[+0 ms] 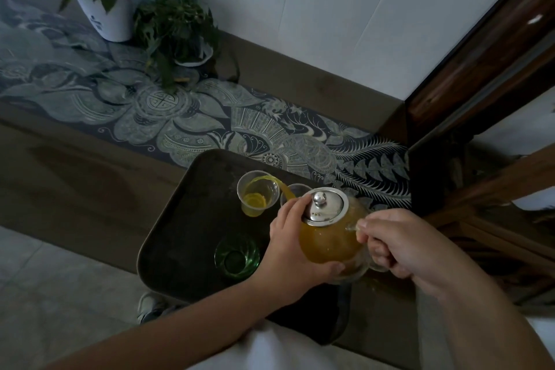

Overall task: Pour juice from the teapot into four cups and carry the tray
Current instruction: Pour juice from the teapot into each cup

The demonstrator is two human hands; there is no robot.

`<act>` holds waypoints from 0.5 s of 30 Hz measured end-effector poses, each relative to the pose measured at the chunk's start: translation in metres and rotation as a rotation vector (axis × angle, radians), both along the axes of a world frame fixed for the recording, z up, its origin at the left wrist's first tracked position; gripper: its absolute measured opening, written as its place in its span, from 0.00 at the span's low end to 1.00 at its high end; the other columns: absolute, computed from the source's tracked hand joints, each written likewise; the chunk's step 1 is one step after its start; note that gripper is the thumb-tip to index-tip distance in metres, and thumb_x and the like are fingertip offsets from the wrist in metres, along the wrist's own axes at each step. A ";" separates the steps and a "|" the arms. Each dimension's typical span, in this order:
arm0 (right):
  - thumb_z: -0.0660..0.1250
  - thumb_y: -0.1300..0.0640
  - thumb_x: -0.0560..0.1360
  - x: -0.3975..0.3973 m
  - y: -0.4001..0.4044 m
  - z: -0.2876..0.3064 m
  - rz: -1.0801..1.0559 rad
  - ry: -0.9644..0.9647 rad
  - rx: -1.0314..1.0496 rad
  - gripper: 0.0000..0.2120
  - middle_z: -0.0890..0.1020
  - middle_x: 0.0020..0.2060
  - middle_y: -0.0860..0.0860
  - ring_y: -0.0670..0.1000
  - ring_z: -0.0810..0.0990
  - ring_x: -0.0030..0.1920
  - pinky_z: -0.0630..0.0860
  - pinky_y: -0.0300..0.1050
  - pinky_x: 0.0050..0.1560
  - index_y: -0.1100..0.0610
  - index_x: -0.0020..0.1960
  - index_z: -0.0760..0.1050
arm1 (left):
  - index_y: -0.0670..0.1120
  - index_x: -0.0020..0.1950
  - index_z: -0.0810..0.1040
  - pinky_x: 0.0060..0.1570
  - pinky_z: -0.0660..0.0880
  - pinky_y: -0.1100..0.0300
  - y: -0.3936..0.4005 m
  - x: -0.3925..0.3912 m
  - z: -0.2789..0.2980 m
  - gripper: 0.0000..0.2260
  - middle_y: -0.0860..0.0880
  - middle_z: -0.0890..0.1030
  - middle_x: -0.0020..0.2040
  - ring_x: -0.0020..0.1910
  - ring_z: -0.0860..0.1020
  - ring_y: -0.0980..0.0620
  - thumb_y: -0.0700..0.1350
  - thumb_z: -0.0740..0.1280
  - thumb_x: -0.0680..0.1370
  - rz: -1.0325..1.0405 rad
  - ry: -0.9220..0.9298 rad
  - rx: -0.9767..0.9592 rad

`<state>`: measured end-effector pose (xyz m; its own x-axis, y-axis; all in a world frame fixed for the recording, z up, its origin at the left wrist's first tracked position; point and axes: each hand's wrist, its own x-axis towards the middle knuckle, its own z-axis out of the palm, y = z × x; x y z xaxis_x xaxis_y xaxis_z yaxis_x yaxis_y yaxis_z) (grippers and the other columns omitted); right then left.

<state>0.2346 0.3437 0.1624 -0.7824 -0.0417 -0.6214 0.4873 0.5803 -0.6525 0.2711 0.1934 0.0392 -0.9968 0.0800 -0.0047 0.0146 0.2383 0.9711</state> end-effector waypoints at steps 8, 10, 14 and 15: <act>0.60 0.58 0.79 -0.003 0.008 -0.002 0.033 0.009 0.001 0.12 0.69 0.21 0.48 0.46 0.66 0.22 0.58 0.34 0.18 0.59 0.38 0.74 | 0.73 0.69 0.55 0.72 0.64 0.48 0.006 -0.003 -0.004 0.46 0.62 0.61 0.71 0.72 0.61 0.55 0.58 0.79 0.59 0.013 0.009 0.017; 0.60 0.58 0.79 -0.003 0.009 -0.003 0.038 0.011 0.000 0.12 0.69 0.21 0.48 0.47 0.66 0.22 0.58 0.34 0.19 0.59 0.38 0.74 | 0.68 0.72 0.57 0.71 0.65 0.48 0.007 -0.003 -0.006 0.47 0.61 0.61 0.71 0.72 0.61 0.55 0.58 0.79 0.60 0.013 0.001 0.029; 0.59 0.57 0.79 -0.004 0.010 -0.007 0.055 0.021 -0.003 0.13 0.69 0.21 0.49 0.48 0.67 0.23 0.57 0.34 0.19 0.59 0.38 0.74 | 0.68 0.71 0.56 0.71 0.65 0.47 0.008 -0.002 -0.009 0.46 0.62 0.61 0.70 0.72 0.62 0.55 0.58 0.79 0.60 0.023 0.010 0.030; 0.60 0.57 0.79 -0.005 0.010 -0.008 0.058 0.024 0.000 0.13 0.69 0.21 0.49 0.48 0.67 0.23 0.57 0.35 0.19 0.59 0.37 0.74 | 0.70 0.70 0.56 0.71 0.65 0.48 0.008 -0.002 -0.009 0.46 0.62 0.61 0.70 0.72 0.62 0.55 0.58 0.79 0.60 0.027 0.013 0.029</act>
